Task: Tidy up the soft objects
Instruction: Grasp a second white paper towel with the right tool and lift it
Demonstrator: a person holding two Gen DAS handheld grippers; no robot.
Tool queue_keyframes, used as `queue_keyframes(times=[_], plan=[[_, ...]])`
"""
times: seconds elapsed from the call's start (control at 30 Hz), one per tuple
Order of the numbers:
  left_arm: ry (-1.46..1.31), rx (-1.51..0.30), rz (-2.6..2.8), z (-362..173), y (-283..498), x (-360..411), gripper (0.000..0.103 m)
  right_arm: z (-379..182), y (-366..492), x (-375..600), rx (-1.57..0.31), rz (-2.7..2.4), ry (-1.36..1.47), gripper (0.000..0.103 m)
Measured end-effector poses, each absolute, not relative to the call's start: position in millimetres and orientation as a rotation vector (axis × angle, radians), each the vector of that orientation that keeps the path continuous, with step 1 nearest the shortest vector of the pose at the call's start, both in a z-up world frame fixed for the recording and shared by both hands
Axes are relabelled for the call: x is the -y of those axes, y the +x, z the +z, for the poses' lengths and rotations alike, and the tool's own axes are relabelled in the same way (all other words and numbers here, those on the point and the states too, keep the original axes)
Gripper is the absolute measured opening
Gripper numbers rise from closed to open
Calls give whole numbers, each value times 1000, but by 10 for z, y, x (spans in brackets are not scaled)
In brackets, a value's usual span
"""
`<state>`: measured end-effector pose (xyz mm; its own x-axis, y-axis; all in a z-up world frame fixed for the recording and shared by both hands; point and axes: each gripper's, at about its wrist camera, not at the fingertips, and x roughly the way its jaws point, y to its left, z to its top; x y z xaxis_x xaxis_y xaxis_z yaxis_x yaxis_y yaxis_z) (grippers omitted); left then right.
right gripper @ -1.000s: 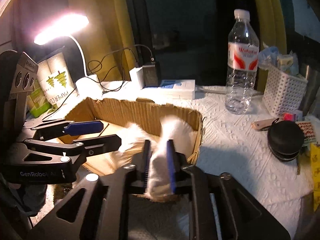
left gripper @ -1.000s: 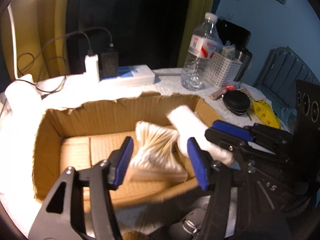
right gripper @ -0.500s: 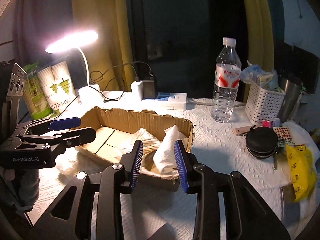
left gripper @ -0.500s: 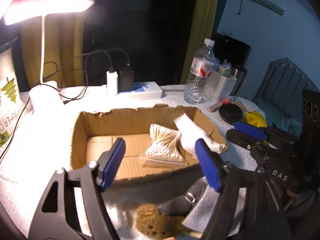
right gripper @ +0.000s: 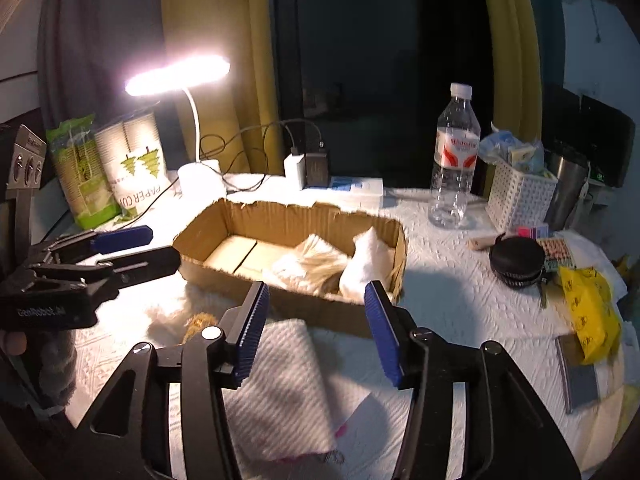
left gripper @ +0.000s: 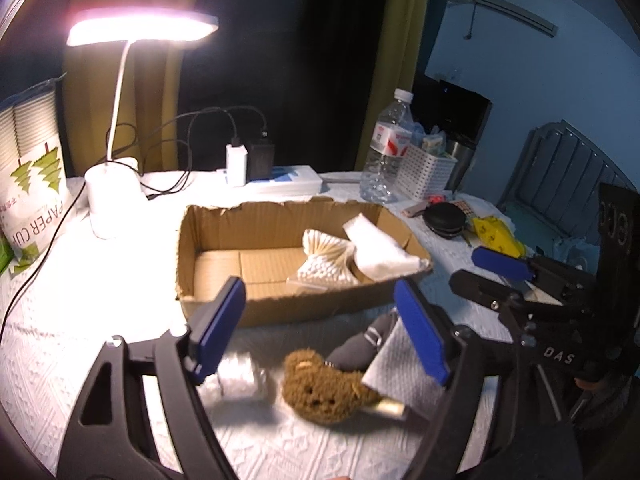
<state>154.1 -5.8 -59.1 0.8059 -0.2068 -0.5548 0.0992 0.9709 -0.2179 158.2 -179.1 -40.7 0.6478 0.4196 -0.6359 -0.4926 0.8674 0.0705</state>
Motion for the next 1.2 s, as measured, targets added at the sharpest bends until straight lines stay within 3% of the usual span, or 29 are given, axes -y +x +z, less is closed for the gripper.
queue_keyframes(times=[0.83,0.87,0.9,0.93,0.97,1.2], plan=[[-219,-680,-86,-1023,1167,39,83,-947,1292,1948,-813,598,-36,53],[-217,-687,-83,-1041,1170,52,83,-959,1285,1949,-812,600,-40,52],[-214,-694,-77,-1060,1172,69,83,-968,1273,1945,-810,601,-43,39],[-210,-700,-73,-1073,1173,88,83,-975,1260,1945,-807,605,-49,19],[-207,-704,-72,-1083,1171,101,83,-974,1250,1940,-804,606,-55,13],[-176,-719,-67,-1090,1175,286,83,-848,1167,2093,-734,623,-35,7]])
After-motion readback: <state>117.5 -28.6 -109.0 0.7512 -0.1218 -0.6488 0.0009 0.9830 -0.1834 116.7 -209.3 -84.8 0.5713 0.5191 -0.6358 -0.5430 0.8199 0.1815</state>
